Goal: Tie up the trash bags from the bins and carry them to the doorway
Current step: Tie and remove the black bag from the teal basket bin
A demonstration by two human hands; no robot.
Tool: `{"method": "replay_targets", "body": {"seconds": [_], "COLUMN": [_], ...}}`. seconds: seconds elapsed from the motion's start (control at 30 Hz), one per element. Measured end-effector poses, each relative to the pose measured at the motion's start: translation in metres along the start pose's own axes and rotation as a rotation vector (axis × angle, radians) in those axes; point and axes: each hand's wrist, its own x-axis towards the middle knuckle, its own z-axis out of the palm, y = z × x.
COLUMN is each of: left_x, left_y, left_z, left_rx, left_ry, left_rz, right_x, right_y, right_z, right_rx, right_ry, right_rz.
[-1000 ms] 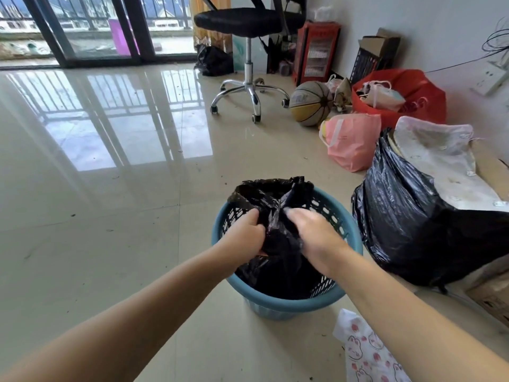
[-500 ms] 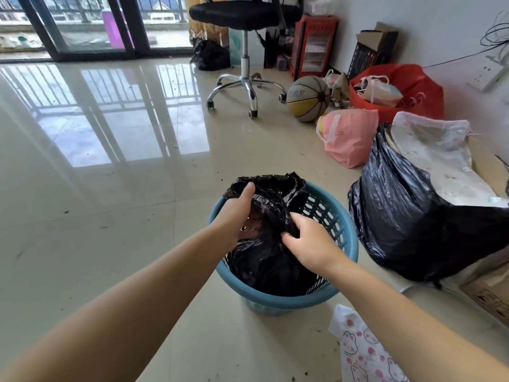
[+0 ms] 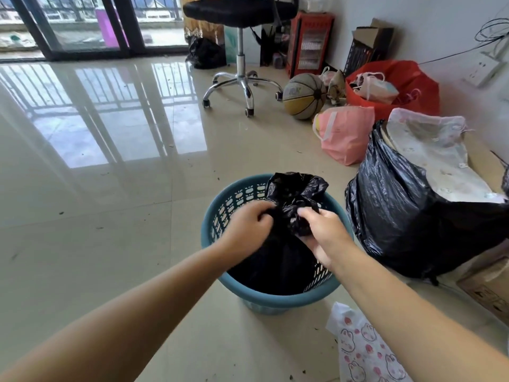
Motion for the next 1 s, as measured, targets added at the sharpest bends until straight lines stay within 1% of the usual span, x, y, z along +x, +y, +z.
{"method": "replay_targets", "body": {"seconds": [0.03, 0.07, 0.1, 0.17, 0.2, 0.23, 0.27, 0.33, 0.37, 0.4, 0.43, 0.5, 0.53, 0.57, 0.6, 0.63, 0.67, 0.73, 0.77, 0.8, 0.87, 0.9, 0.93, 1.0], "left_x": [-0.008, -0.013, -0.014, -0.009, -0.005, -0.001, 0.003, 0.011, 0.019, 0.025, 0.030, 0.043, 0.046, 0.048, 0.049, 0.049, 0.046, 0.039, 0.035, 0.031, 0.025, 0.023, 0.022, 0.021], "left_y": [0.005, 0.009, 0.012, 0.012, 0.008, 0.006, 0.002, 0.001, 0.001, 0.004, 0.010, 0.011, 0.015, 0.018, 0.021, 0.021, 0.021, 0.013, 0.011, 0.009, 0.011, 0.014, 0.016, 0.014], "left_z": [0.004, 0.005, 0.003, -0.006, -0.011, -0.014, -0.013, -0.005, 0.001, 0.005, 0.006, 0.016, 0.020, 0.022, 0.024, 0.026, 0.026, 0.021, 0.017, 0.014, 0.011, 0.010, 0.010, 0.006], "left_rx": [-0.048, -0.179, -0.389, -0.871, -1.016, -1.052, -0.975, -0.680, -0.525, -0.419, -0.370, -0.306, -0.224, -0.106, 0.024, 0.096, 0.090, -0.036, -0.082, -0.121, -0.185, -0.187, -0.152, -0.070], "left_ry": [-0.109, -0.210, -0.292, -0.382, -0.398, -0.407, -0.388, -0.246, -0.161, -0.123, -0.138, -0.257, -0.316, -0.362, -0.366, -0.333, -0.295, -0.270, -0.264, -0.261, -0.250, -0.234, -0.235, -0.246], "left_rz": [-0.007, -0.056, -0.136, -0.355, -0.452, -0.504, -0.528, -0.531, -0.524, -0.506, -0.496, -0.499, -0.461, -0.391, -0.326, -0.258, -0.212, -0.147, -0.124, -0.125, -0.145, -0.138, -0.124, -0.094], "right_x": [-0.002, -0.003, -0.005, -0.008, -0.008, -0.008, -0.008, -0.010, -0.011, -0.014, -0.017, -0.023, -0.024, -0.023, -0.022, -0.020, -0.018, -0.010, -0.006, -0.003, 0.001, 0.003, 0.004, 0.004], "right_y": [-0.001, -0.002, -0.001, -0.002, -0.001, -0.001, 0.000, -0.001, -0.001, -0.002, -0.003, -0.004, -0.003, -0.002, -0.001, -0.001, -0.001, -0.003, -0.004, -0.005, -0.006, -0.003, 0.000, 0.004], "right_z": [0.005, 0.009, 0.011, 0.009, 0.006, 0.004, 0.000, -0.005, -0.007, -0.008, -0.008, -0.008, -0.010, -0.012, -0.015, -0.018, -0.021, -0.026, -0.028, -0.029, -0.027, -0.025, -0.023, -0.021], "right_rx": [0.083, 0.045, -0.066, -0.423, -0.585, -0.715, -0.826, -1.004, -1.049, -1.068, -1.081, -1.125, -1.164, -1.196, -1.206, -1.190, -1.165, -1.115, -1.098, -1.082, -1.036, -1.029, -1.040, -1.075], "right_ry": [-0.100, -0.192, -0.254, -0.264, -0.238, -0.209, -0.173, -0.095, -0.084, -0.115, -0.180, -0.332, -0.380, -0.406, -0.406, -0.380, -0.318, -0.129, -0.073, -0.086, -0.280, -0.363, -0.399, -0.342], "right_rz": [0.016, 0.001, -0.025, -0.124, -0.180, -0.233, -0.280, -0.353, -0.380, -0.398, -0.403, -0.395, -0.393, -0.406, -0.436, -0.482, -0.544, -0.662, -0.676, -0.617, -0.405, -0.341, -0.328, -0.370]}}
